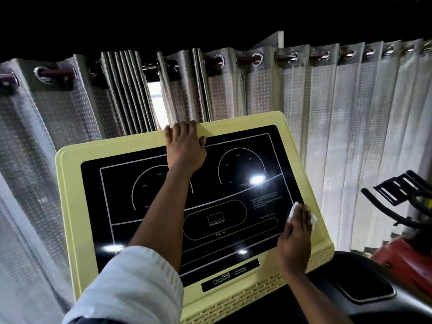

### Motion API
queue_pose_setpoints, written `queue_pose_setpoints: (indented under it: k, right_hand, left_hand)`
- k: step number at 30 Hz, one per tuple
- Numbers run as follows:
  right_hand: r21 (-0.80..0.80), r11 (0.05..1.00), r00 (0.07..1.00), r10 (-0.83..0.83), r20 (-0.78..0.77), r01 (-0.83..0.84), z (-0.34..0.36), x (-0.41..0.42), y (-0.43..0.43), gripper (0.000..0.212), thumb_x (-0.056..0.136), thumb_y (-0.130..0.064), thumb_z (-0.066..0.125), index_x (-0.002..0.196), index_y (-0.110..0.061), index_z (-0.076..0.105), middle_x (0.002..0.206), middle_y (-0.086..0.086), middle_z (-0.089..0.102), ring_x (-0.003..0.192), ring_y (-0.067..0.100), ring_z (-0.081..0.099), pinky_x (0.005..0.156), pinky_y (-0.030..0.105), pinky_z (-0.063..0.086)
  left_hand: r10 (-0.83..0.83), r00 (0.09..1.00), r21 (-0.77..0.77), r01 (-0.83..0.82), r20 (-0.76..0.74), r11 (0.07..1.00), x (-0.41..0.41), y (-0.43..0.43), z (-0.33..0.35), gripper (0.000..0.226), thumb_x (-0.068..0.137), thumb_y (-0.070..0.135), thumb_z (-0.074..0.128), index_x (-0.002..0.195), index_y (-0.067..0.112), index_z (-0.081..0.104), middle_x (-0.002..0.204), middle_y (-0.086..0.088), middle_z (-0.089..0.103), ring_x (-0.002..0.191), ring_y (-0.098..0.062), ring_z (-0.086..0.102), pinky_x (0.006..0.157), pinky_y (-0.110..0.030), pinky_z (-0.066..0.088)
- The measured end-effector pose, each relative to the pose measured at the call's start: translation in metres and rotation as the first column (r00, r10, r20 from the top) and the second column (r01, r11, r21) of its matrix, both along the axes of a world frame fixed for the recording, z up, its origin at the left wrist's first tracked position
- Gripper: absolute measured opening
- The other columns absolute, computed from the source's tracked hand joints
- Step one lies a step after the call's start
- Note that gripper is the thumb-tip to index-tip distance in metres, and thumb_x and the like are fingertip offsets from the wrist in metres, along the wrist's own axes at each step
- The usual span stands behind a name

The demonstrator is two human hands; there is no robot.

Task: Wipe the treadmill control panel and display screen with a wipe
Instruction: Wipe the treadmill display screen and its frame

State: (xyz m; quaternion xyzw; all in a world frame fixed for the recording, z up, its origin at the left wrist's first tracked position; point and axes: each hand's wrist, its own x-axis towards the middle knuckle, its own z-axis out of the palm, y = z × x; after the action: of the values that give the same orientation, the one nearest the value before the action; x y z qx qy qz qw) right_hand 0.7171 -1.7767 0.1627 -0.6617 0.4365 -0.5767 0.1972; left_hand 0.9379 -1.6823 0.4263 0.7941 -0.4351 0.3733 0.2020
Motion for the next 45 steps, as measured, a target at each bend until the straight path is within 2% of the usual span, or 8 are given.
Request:
queue_pose_setpoints:
  k: [4, 8, 13, 22, 25, 29, 39, 45]
  right_hand:
    - [0.124, 0.992, 0.999, -0.024, 0.046, 0.018, 0.027, 0.019, 0.002, 0.049, 0.106, -0.017, 0.038, 0.153, -0.007, 0.030, 0.161, 0.011, 0.029, 0.152, 0.023, 0.018, 0.125, 0.047, 0.016]
    - [-0.068, 0.982, 0.982, 0.171, -0.075, -0.176, 0.108, 0.067, 0.003, 0.050, 0.106, -0.019, 0.038, 0.154, -0.009, 0.029, 0.162, 0.008, 0.024, 0.153, 0.022, 0.013, 0.124, 0.030, 0.000]
    - [-0.155, 0.963, 0.971, 0.205, -0.121, -0.222, 0.092, 0.074, 0.021, 0.051, 0.107, -0.023, 0.032, 0.157, -0.015, 0.023, 0.165, 0.002, 0.017, 0.154, 0.014, 0.007, 0.126, 0.035, 0.006]
    - [0.347, 0.933, 0.976, -0.158, 0.151, 0.097, 0.053, 0.051, 0.049, 0.050, 0.102, -0.011, 0.037, 0.150, 0.002, 0.031, 0.158, 0.023, 0.029, 0.149, 0.034, 0.024, 0.121, 0.036, 0.014]
    - [0.049, 0.997, 0.998, 0.052, 0.039, -0.054, 0.096, 0.089, 0.072, 0.047, 0.106, -0.018, 0.033, 0.151, -0.004, 0.031, 0.160, 0.013, 0.029, 0.151, 0.023, 0.021, 0.120, 0.020, 0.005]
    - [-0.163, 0.962, 0.969, 0.193, -0.155, -0.218, 0.100, 0.103, 0.077, 0.050, 0.109, -0.029, 0.023, 0.158, -0.018, 0.017, 0.165, -0.005, 0.007, 0.153, 0.005, -0.005, 0.124, 0.025, -0.003]
    - [0.356, 0.924, 0.966, -0.208, 0.156, 0.141, 0.038, 0.062, 0.071, 0.059, 0.097, -0.024, 0.025, 0.150, 0.001, 0.031, 0.158, 0.023, 0.029, 0.150, 0.034, 0.022, 0.123, 0.037, 0.010]
    - [-0.218, 0.950, 0.962, 0.178, -0.209, -0.223, 0.100, 0.121, 0.117, 0.051, 0.107, -0.027, 0.026, 0.157, -0.020, 0.017, 0.164, -0.005, 0.008, 0.153, 0.007, 0.000, 0.125, 0.028, 0.003]
  left_hand:
    - [-0.012, 1.000, 0.000, 0.012, -0.020, 1.000, -0.001, -0.001, 0.001, 0.058, 0.098, 0.041, 0.042, 0.147, 0.011, 0.035, 0.142, -0.014, 0.043, 0.137, -0.033, 0.030, 0.122, -0.049, 0.005]
    - [-0.013, 1.000, 0.008, 0.014, -0.014, 1.000, 0.002, 0.000, -0.002, 0.059, 0.099, 0.042, 0.040, 0.148, 0.010, 0.034, 0.143, -0.015, 0.042, 0.138, -0.034, 0.030, 0.121, -0.050, 0.005]
    - [-0.017, 1.000, 0.014, 0.017, 0.010, 1.000, 0.003, 0.004, 0.001, 0.058, 0.098, 0.044, 0.040, 0.145, 0.011, 0.038, 0.141, -0.013, 0.046, 0.136, -0.033, 0.034, 0.121, -0.048, 0.011]
    - [0.002, 1.000, 0.033, -0.002, -0.002, 0.999, 0.000, 0.003, 0.003, 0.058, 0.098, 0.042, 0.041, 0.146, 0.011, 0.037, 0.142, -0.014, 0.045, 0.136, -0.033, 0.034, 0.121, -0.049, 0.011]
    - [0.001, 1.000, 0.043, -0.001, 0.010, 0.999, 0.001, 0.004, 0.003, 0.058, 0.098, 0.043, 0.040, 0.147, 0.011, 0.036, 0.143, -0.014, 0.045, 0.137, -0.033, 0.033, 0.120, -0.049, 0.012]
    - [-0.006, 1.000, 0.046, 0.004, 0.024, 0.999, 0.003, 0.006, 0.004, 0.058, 0.099, 0.045, 0.040, 0.146, 0.012, 0.037, 0.142, -0.014, 0.046, 0.136, -0.032, 0.035, 0.120, -0.048, 0.014]
    - [-0.035, 0.999, 0.063, 0.033, 0.037, 0.997, 0.008, 0.008, 0.004, 0.056, 0.099, 0.043, 0.040, 0.145, 0.011, 0.039, 0.141, -0.014, 0.047, 0.135, -0.032, 0.035, 0.118, -0.047, 0.017]
    - [-0.086, 0.995, 0.078, 0.082, 0.052, 0.994, 0.014, 0.014, 0.004, 0.054, 0.100, 0.036, 0.038, 0.149, 0.012, 0.035, 0.141, -0.010, 0.048, 0.134, -0.030, 0.036, 0.117, -0.045, 0.019]
